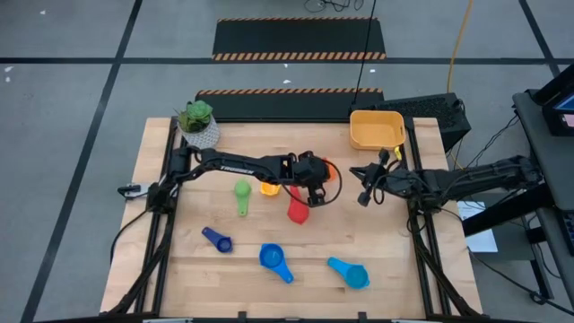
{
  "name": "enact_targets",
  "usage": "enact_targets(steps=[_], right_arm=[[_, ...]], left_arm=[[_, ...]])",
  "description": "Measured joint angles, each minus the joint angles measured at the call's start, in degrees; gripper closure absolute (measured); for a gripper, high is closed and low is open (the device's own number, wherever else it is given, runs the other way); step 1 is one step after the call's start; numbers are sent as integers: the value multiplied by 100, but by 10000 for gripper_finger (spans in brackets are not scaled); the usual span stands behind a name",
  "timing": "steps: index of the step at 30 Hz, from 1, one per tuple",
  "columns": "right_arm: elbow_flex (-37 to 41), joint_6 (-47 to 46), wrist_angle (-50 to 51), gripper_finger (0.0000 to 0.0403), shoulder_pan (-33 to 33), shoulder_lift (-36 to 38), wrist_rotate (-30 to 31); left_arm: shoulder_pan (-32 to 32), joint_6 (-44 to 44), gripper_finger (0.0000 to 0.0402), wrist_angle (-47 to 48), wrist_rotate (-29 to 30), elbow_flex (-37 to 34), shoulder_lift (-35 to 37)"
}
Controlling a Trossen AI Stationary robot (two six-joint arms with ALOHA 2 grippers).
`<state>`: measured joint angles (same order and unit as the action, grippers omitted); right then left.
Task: Nest measuring cups in basket
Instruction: Put the orange measuring cup into the yellow bin
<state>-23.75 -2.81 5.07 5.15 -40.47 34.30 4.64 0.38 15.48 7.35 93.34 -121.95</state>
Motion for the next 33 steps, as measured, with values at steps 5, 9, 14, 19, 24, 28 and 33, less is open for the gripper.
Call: enact_targets(steps=[5,9,14,19,24,28,33], right_arm=[[0,93,-737,334,-167,-564,-141],[0,157,-953,299,-270,-1056,-303],[0,102,-1182,269,-389,-1457,-298],[0,55,-1253,261,-442,-1539,-299],[0,81,-1258,262,-442,-1539,-299],[0,144,-1260,262,-442,-1539,-297],[0,179,-1260,263,-442,-1539,-295]], left_arm=[[-2,205,394,49,16,0,0],[8,199,383,126,11,0,0],[84,98,391,293,9,0,0],[123,74,387,400,21,-4,-37],[175,59,372,539,20,-17,-74],[209,41,369,549,22,-17,-74],[214,-35,368,505,25,-42,-74]])
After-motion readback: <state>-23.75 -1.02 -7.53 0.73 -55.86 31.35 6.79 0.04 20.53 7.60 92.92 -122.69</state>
